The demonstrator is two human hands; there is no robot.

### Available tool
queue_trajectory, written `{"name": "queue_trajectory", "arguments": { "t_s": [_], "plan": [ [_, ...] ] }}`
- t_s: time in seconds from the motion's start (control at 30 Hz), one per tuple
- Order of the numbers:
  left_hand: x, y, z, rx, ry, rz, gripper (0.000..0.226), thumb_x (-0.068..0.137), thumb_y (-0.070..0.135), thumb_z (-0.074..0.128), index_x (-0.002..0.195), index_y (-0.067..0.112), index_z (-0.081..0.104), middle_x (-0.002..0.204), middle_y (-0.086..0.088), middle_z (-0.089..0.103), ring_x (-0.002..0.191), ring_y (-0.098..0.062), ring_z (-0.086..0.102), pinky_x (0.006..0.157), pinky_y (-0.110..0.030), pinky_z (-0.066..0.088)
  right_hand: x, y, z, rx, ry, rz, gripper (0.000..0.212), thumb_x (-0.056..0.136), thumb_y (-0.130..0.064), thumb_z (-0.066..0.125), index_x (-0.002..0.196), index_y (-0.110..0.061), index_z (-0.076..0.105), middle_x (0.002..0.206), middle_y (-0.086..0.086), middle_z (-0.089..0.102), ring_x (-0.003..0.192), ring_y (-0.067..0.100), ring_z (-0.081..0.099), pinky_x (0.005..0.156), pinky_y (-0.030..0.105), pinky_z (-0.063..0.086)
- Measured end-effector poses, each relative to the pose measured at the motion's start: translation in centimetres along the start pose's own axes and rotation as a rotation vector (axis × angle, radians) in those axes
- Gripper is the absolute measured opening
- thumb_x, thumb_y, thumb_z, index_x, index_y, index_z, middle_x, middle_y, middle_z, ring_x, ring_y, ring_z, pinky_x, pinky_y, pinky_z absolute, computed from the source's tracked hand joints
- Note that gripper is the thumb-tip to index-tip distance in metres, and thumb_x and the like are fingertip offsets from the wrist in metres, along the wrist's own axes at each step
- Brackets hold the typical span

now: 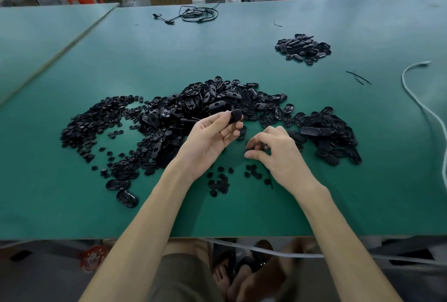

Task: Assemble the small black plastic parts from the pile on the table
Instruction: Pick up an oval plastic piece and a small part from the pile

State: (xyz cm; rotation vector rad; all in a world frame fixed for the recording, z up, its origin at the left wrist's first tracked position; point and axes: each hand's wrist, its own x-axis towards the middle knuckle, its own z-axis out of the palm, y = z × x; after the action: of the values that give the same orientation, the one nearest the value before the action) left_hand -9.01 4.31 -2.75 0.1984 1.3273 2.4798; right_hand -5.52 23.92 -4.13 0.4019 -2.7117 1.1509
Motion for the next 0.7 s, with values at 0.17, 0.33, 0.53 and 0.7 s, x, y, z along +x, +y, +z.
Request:
{"name": "queue_trajectory", "arguments": {
  "t_s": [0.17,0.33,0.53,0.7],
  "plan": [
    [-0.1,-0.1,0.1,0.087,-0.002,-0.016,0.02,0.098,0.017,0.062,0.109,0.0,0.069,0.096,-0.008,0.073,0.088,-0.013,0.07,0.083,-0.023,0.057,-0.2,-0.2,0.3,-0.088,0.024,-0.023,0.013,0.091,-0.021,0.078,0.098,-0.01,0.076,0.091,-0.004,0.059,0.097,0.013,0.046,0.086,0.028,0.042],
    [-0.5,-0.4,0.8,0.265,-0.009,-0.039,0.021,0.105,0.014,0.058,0.093,0.007,0.073,0.092,-0.006,0.073,0.089,-0.015,0.07,0.088,-0.025,0.057,-0.4,-0.6,0.4,-0.176,0.057,-0.065,0.01,0.098,-0.019,0.071,0.101,-0.009,0.072,0.092,-0.008,0.053,0.096,0.016,0.049,0.086,0.034,0.045],
    [-0.5,-0.3,1.1,0.301,0.008,-0.051,0.019,0.106,0.015,0.056,0.096,0.003,0.066,0.09,-0.008,0.072,0.089,-0.018,0.068,0.092,-0.028,0.057,-0.6,-0.9,0.3,-0.11,0.11,-0.084,0.01,0.098,-0.014,0.071,0.105,-0.008,0.073,0.097,-0.002,0.061,0.088,0.018,0.063,0.084,0.038,0.054],
    [-0.4,-0.5,1.1,0.277,0.017,-0.053,0.021,0.106,0.011,0.056,0.092,0.004,0.071,0.09,-0.007,0.075,0.086,-0.015,0.07,0.087,-0.026,0.058,-0.6,-0.9,-0.1,0.112,0.235,-0.063,0.005,0.098,-0.005,0.07,0.101,-0.008,0.072,0.102,-0.001,0.062,0.076,0.008,0.07,0.077,0.016,0.054]
  ]
}}
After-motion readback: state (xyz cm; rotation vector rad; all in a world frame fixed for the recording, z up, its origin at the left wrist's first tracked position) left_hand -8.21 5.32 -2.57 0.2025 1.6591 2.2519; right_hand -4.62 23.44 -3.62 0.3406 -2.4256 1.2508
